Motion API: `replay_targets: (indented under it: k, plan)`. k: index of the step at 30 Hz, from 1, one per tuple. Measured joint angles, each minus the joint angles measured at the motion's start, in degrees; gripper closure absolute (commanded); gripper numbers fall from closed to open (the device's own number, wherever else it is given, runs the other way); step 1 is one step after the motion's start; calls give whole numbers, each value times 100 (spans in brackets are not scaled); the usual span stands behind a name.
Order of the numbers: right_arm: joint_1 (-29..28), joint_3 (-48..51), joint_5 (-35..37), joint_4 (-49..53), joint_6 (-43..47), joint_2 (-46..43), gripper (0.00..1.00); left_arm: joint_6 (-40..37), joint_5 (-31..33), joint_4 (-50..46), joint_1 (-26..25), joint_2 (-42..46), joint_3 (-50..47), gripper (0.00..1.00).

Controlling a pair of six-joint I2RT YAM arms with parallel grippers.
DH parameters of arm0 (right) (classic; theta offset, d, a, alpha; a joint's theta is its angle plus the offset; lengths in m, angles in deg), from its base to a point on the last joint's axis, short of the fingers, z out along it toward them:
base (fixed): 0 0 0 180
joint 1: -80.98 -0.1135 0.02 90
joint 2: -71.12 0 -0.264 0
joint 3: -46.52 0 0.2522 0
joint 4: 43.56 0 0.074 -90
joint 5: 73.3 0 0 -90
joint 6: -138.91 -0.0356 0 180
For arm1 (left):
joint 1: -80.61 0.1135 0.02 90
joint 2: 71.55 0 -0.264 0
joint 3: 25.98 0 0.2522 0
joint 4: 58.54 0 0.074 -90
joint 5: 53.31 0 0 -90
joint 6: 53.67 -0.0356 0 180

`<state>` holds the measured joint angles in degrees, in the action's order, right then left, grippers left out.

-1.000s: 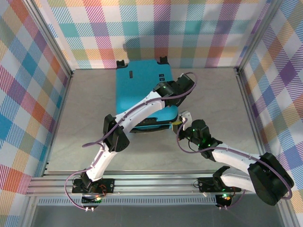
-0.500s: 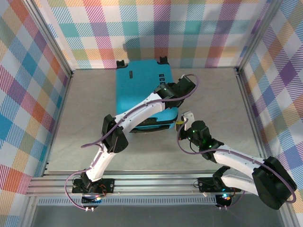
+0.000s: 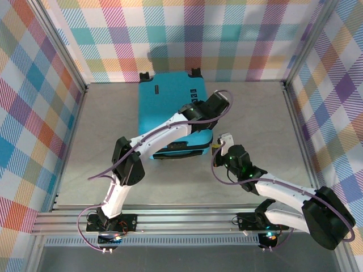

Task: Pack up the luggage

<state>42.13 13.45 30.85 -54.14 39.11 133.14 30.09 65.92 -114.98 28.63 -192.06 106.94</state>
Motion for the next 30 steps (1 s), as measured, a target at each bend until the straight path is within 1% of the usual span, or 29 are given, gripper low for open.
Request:
replay_targets:
  k: [8, 11, 13, 16, 20, 30]
  plan:
    - [-887, 13, 361, -144, 44, 111, 100, -48, -417, 413, 111, 964, -1340, 48]
    - [-1169, 11, 409, -280, 109, 208, 100, -15, -431, 555, 125, 1368, -1893, 47]
    - [-1259, 11, 385, -341, 177, 247, 100, 59, -424, 680, 125, 1598, -2214, 47]
    - [-1239, 4, 409, -391, 315, 293, 100, 173, -422, 907, 131, 1847, -2594, 48]
    - [-909, 0, 271, -439, 435, 332, 100, 267, -442, 1158, 155, 1982, -2841, 48]
    - [-299, -7, -356, -822, 627, 590, 100, 348, -435, 1224, 157, 1998, -2876, 50]
